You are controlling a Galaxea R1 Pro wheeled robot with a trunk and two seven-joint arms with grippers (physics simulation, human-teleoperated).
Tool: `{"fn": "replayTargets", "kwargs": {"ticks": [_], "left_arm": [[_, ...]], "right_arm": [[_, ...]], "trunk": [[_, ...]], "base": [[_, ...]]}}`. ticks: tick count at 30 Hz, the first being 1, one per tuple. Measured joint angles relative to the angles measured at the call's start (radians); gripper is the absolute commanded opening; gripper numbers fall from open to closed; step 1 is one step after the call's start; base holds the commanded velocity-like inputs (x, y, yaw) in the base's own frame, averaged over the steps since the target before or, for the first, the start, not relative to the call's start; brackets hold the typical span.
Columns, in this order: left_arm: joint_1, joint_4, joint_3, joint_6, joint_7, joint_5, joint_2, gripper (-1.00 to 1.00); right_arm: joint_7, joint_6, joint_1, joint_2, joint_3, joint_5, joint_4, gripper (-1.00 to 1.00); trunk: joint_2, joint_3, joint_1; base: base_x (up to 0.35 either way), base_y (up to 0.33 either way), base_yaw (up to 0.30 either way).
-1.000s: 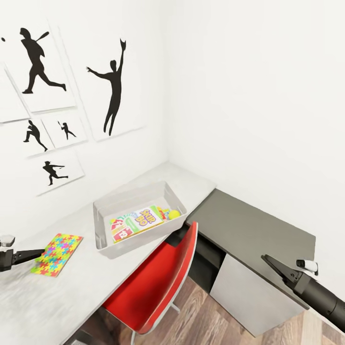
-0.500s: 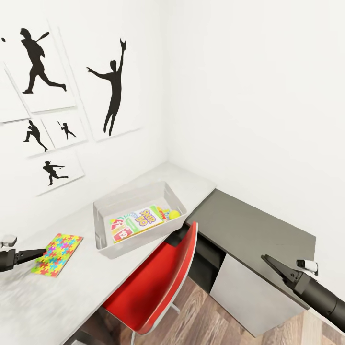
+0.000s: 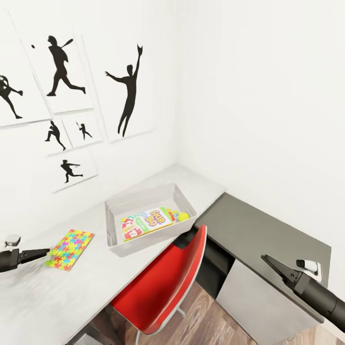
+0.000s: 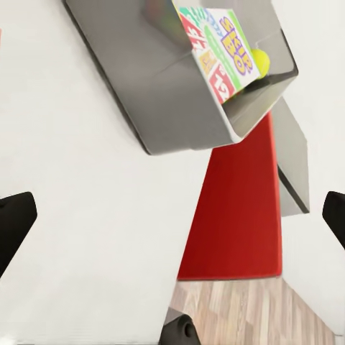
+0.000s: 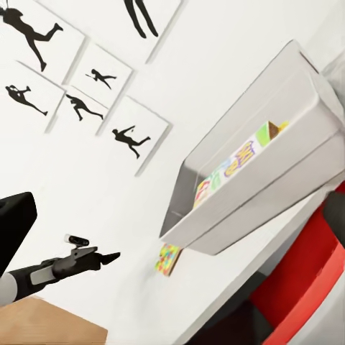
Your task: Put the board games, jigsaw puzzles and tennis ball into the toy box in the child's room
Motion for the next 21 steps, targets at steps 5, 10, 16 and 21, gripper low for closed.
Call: {"fn": "replayTargets", "kwargs": {"ticks": [5, 10, 16, 21], "left_arm": [[0.0, 0.0, 0.0, 0.0, 0.0, -0.001, -0.004, 1.0], [0.0, 0.0, 0.0, 0.0, 0.0, -0.001, -0.005, 1.0], [0.0, 0.0, 0.0, 0.0, 0.0, -0.001, -0.007, 1.0], [0.0, 0.0, -0.001, 0.0, 0.0, -0.001, -0.009, 1.0]], "right_arm": [[0.0, 0.0, 0.0, 0.0, 0.001, 0.0, 0.0, 1.0], [0.0, 0.0, 0.0, 0.0, 0.001, 0.0, 0.0, 1.0], [0.0, 0.0, 0.0, 0.0, 0.001, 0.0, 0.0, 1.0], [0.0, 0.0, 0.0, 0.0, 0.001, 0.0, 0.0, 1.0]], "trunk": [[0.0, 0.006, 0.0], [0.0, 0.012, 0.0], [0.0, 0.015, 0.0], [0.0, 0.016, 0.0]], "base": [[0.0, 0.0, 0.201], [0.0, 0.0, 0.195], [0.0, 0.0, 0.079], [0.0, 0.0, 0.017]]}}
